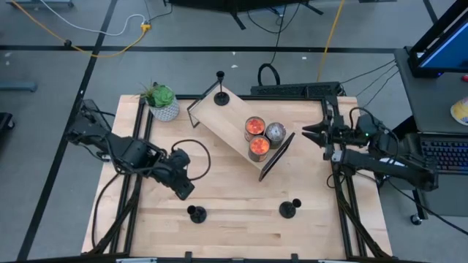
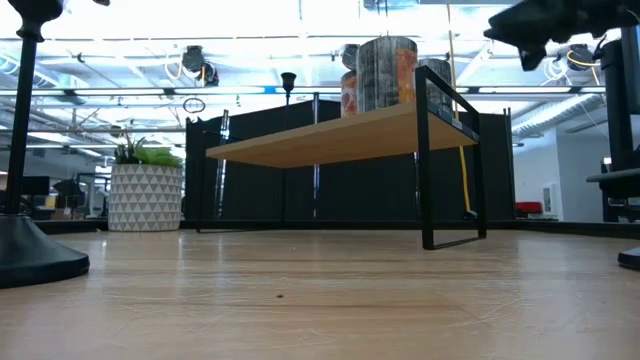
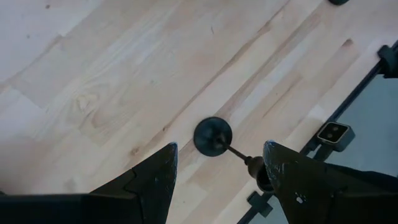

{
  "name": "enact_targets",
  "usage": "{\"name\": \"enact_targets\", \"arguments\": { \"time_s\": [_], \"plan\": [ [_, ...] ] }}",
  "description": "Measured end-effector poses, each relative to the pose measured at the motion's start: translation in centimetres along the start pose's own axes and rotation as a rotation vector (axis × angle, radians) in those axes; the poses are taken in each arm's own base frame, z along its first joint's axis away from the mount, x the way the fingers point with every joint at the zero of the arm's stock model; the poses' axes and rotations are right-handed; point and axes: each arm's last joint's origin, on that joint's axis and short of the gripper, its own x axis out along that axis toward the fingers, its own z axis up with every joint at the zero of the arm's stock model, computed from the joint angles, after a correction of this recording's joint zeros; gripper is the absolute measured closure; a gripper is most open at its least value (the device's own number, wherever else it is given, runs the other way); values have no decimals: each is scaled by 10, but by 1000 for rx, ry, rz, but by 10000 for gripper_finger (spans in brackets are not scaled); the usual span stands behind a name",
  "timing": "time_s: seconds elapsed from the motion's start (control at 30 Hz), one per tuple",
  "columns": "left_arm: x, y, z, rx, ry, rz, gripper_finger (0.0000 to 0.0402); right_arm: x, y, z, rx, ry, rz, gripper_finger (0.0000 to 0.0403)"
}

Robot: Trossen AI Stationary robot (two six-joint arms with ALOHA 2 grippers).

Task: Pick & Place candle stick holders
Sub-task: Put the left black candle holder on the shelf

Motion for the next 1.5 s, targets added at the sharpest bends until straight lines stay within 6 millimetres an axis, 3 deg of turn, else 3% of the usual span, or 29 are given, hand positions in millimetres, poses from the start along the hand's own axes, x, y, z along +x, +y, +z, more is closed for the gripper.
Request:
{"name": "enact_targets", "arguments": {
  "time_s": [0.3,0.63,0.9,1.23,1.5],
  "plan": [
    [3,0,0,-21,-2,24,153,-17,0,-23,45,4,-1,312],
    [20,-13,-6,-24,173,-7,153,-22,2,-23,44,-19,3,312],
    [21,-21,-16,-52,185,-38,153,-22,2,-24,46,-13,1,312],
    [49,-35,-21,-40,267,9,153,-22,2,-24,46,-13,2,312],
    [55,-37,-21,-35,267,23,153,-22,2,-24,51,-13,2,312]
  ]
}}
